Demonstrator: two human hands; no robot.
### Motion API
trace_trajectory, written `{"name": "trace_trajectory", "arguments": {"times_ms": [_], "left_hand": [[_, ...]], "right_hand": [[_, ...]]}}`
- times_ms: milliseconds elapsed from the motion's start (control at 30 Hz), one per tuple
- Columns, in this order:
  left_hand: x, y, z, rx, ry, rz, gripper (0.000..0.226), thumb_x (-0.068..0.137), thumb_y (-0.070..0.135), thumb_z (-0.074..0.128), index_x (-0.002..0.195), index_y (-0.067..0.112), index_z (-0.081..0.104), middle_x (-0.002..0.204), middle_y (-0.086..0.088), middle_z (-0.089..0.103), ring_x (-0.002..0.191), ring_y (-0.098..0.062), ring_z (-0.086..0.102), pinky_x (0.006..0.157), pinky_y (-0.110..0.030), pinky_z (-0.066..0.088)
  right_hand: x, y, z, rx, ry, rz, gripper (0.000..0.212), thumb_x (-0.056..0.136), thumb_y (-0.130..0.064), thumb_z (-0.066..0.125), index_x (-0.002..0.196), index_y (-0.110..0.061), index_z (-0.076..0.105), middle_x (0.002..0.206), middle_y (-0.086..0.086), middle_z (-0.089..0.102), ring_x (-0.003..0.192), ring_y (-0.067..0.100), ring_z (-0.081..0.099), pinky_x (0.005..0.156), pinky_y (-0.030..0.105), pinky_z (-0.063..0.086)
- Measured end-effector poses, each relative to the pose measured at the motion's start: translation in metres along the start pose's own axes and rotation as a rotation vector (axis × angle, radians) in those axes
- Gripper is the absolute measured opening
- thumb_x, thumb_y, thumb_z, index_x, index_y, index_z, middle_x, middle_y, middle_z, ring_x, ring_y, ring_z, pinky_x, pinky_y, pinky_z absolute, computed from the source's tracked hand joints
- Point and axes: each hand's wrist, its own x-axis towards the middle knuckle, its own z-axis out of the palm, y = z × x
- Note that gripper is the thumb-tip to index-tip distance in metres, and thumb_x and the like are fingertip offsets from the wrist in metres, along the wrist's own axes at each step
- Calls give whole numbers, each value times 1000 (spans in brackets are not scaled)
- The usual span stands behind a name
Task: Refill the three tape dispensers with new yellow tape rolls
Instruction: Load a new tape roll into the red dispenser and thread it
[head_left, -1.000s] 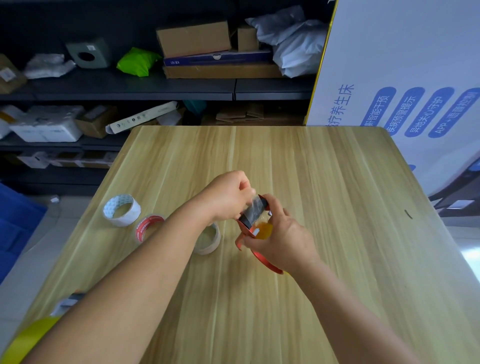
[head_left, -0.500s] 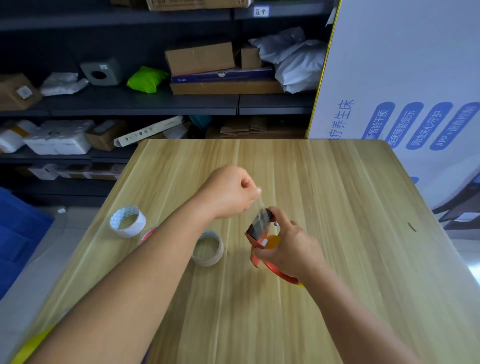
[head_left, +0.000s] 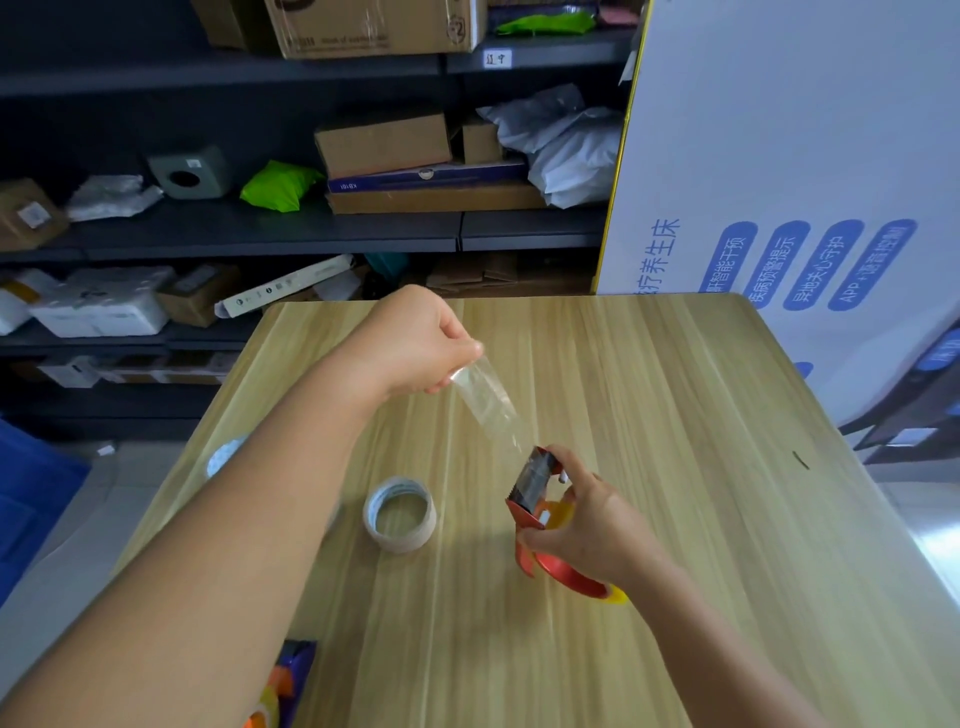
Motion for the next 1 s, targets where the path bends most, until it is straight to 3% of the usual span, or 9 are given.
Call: {"name": "trace_trajectory", "arguments": {"times_ms": [233, 500, 600, 767, 867, 1000], "left_hand": [[-3, -4, 3, -115, -30, -71, 24, 86, 29, 66, 74, 9, 73, 70, -6, 73, 72, -21, 71, 73, -36, 60], [-2, 15, -11, -219, 60, 11, 24, 88, 26, 66, 74, 7, 69, 69, -8, 69, 59, -13, 64, 62, -28, 55], [1, 18, -18, -206, 66, 29, 24, 87, 26, 66, 77, 4, 71, 71, -11, 71, 60, -14, 64, 66, -30, 59], [3, 8, -17, -245, 128, 20, 20, 87, 25, 67, 77, 8, 71, 66, -6, 67, 56, -11, 60, 58, -24, 52], [8, -11, -17, -287, 145, -45, 19, 86, 23, 68, 76, 8, 71, 64, -3, 65, 56, -11, 58, 59, -24, 50], [12, -42, -7, -377, 105, -174, 14, 85, 21, 69, 79, 8, 69, 67, -3, 65, 58, -14, 58, 61, -28, 51]], "right_hand": [[-4, 6, -4, 22, 5, -8, 82, 69, -52, 71, 135, -49, 22, 115, -15, 48, 76, 3, 58, 54, 16, 43], [-1, 4, -17, 15, 0, -6, 78, 75, -51, 70, 137, -46, 24, 117, -11, 53, 73, 4, 56, 49, 12, 37], [-2, 5, -18, 47, -9, 7, 78, 74, -50, 71, 137, -46, 25, 116, -10, 53, 77, 7, 57, 51, 14, 37], [-3, 8, -21, 137, -24, -1, 80, 71, -45, 76, 135, -51, 27, 112, -13, 53, 80, 6, 56, 58, 17, 41], [-5, 10, -29, 197, -4, -11, 81, 68, -40, 80, 131, -55, 31, 99, -21, 51, 80, 1, 56, 63, 18, 43], [-6, 15, -40, 267, 16, -35, 82, 65, -35, 84, 125, -57, 33, 102, -18, 51, 90, 5, 57, 71, 22, 45]]}}
